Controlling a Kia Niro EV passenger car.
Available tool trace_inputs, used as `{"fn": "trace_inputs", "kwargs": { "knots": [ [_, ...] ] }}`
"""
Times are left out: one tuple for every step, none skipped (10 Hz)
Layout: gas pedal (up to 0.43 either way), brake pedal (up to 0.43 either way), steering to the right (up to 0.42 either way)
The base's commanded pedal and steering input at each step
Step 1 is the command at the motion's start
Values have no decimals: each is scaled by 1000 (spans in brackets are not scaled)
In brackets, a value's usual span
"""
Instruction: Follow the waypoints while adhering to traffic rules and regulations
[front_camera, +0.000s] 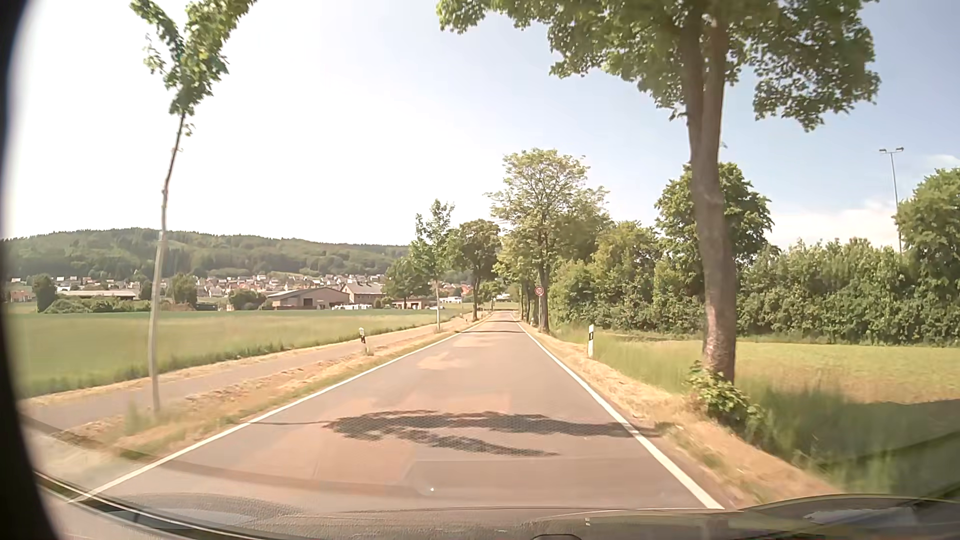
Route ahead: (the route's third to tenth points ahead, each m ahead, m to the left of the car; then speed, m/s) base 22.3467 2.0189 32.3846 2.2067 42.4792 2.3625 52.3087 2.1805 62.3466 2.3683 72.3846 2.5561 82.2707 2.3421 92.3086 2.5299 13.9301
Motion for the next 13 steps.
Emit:
{"fn": "trace_inputs", "kwargs": {
  "knots": [
    [59, 0, 1],
    [130, 0, 0],
    [177, 0, 0],
    [177, 0, -2],
    [169, 0, -3],
    [110, 0, -3],
    [98, 0, -3],
    [98, 0, -2],
    [110, 0, -2],
    [110, 0, -2],
    [110, 0, -2],
    [110, 0, -3],
    [130, 0, -4]
  ]
}}
